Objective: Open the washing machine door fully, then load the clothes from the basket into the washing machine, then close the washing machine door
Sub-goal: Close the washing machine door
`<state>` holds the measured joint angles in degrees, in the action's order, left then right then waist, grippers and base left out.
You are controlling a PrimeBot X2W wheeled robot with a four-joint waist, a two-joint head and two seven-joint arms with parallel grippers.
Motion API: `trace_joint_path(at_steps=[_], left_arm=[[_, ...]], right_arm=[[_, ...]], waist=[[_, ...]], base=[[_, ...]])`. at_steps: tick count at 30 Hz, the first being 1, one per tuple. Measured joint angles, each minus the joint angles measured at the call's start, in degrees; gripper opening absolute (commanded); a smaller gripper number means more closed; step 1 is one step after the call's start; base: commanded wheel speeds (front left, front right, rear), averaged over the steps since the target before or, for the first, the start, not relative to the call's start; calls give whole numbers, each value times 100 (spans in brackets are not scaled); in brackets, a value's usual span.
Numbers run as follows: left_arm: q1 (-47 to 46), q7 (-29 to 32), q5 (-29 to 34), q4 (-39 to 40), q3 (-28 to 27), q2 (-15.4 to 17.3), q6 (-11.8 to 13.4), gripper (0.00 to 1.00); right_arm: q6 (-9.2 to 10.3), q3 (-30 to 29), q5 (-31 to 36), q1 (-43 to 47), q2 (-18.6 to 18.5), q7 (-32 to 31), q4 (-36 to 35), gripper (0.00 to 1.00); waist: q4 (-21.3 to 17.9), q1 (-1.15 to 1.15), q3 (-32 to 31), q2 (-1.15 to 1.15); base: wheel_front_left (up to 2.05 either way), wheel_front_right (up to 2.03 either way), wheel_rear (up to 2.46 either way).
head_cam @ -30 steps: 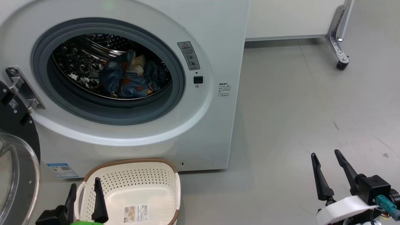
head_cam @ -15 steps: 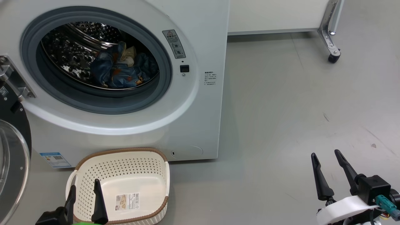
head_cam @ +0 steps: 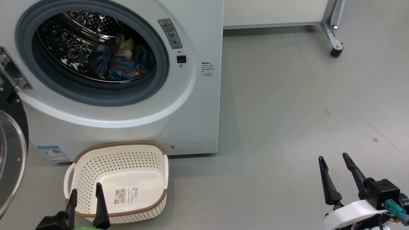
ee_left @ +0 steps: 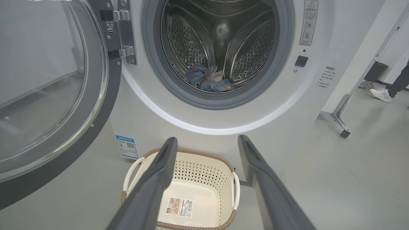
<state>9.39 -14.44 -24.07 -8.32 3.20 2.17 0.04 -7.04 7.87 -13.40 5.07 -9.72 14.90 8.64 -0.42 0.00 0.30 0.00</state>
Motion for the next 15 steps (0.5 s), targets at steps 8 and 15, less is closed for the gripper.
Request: trace_joint_path(at_steps=[8, 15], left_arm=[[0, 0, 0, 0, -1, 0, 2, 100], [-1, 0, 0, 0, -5, 0, 3, 100]], right_arm=[[0, 0, 0, 0, 21, 0, 0, 100], [0, -13, 0, -1, 22, 0, 0, 100]], waist=[[-8, 0, 28, 0], [3, 0, 31, 0]], base=[[-13, 13, 0], [0, 0, 0]])
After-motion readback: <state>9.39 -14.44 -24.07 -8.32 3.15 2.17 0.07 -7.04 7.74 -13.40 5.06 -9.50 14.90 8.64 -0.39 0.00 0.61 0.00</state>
